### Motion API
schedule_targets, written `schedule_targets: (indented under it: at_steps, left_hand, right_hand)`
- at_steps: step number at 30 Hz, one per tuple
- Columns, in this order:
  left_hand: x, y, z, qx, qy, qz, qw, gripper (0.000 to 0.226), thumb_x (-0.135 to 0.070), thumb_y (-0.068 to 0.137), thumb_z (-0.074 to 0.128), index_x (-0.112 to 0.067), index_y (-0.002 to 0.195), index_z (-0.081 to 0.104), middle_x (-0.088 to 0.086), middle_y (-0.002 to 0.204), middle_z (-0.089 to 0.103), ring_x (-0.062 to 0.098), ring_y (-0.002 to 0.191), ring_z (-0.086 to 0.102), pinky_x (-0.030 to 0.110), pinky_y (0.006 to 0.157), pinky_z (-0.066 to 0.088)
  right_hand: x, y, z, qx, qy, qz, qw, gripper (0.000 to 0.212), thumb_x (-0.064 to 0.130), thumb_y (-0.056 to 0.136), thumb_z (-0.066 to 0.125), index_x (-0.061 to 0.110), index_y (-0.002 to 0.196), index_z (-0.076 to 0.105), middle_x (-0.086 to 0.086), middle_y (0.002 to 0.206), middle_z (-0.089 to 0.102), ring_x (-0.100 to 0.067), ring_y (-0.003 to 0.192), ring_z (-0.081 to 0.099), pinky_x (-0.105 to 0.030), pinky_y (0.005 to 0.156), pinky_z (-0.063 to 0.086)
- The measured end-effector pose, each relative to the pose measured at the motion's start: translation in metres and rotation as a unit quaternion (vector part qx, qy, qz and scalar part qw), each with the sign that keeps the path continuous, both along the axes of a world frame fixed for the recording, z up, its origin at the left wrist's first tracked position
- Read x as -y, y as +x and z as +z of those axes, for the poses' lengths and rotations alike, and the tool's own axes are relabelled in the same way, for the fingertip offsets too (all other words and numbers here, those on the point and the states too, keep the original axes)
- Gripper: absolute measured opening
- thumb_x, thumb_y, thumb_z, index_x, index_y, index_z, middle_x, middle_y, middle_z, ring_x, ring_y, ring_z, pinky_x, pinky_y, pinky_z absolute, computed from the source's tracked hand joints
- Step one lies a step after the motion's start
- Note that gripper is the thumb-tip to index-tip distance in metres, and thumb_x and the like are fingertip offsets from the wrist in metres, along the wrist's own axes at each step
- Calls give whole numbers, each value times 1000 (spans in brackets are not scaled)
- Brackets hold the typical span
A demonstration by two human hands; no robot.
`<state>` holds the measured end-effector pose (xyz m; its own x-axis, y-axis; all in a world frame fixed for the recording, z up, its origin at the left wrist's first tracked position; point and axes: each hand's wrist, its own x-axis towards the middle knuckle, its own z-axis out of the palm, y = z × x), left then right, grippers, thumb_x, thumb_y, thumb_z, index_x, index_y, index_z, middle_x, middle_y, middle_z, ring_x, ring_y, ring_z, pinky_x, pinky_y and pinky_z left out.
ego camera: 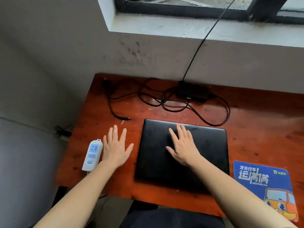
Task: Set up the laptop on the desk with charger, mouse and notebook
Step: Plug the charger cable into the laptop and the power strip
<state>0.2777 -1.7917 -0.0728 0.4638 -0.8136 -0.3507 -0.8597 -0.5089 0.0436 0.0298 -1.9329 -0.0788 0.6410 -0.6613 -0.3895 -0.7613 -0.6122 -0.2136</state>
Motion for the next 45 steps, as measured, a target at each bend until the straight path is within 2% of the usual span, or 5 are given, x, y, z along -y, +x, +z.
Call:
schedule_targets:
  at_steps: [3, 15, 20, 33, 45]
  left_hand:
    - [21, 15, -12, 0, 17, 49, 999, 70, -47, 101, 41, -21, 159, 13, 16, 166, 0, 33, 153, -3, 52, 123, 8]
    - [78, 58, -47, 105, -8, -75, 992, 74, -2, 89, 54, -11, 156, 24, 16, 163, 20, 31, 152, 15, 52, 119, 21]
    - [84, 60, -65, 56, -139, -82, 985, 30, 3, 87, 63, -4, 116, 67, 16, 109, 67, 37, 103, 62, 46, 87, 49]
    - [55, 28, -110, -27, -335, -85, 938, 22, -1, 94, 62, -6, 114, 69, 15, 107, 64, 32, 103, 57, 44, 92, 45]
    - [63, 26, -117, -56, -360, -81, 928, 21, -3, 95, 59, -7, 113, 69, 14, 104, 63, 32, 100, 54, 40, 85, 41]
  right_hand:
    - [12, 39, -20, 21, 11, 35, 999, 79, 57, 101, 35, 16, 161, 4, -20, 166, -11, -38, 154, -10, -52, 126, 3]
    - [-17, 76, -60, 57, -43, 35, 997, 79, 64, 98, 30, 17, 160, 21, -23, 167, 0, -39, 154, -9, -60, 123, 4]
    - [-17, 78, -60, 50, -50, 28, 997, 80, 64, 96, 34, 17, 159, 22, -22, 167, 1, -39, 154, -8, -61, 123, 7]
    - [-22, 80, -68, 88, -118, -2, 989, 81, 63, 92, 47, 17, 157, 31, -21, 166, 14, -38, 155, 5, -58, 124, 8]
    - [-23, 82, -74, 96, -143, -11, 985, 79, 60, 91, 49, 16, 155, 35, -21, 164, 18, -39, 154, 11, -58, 123, 10]
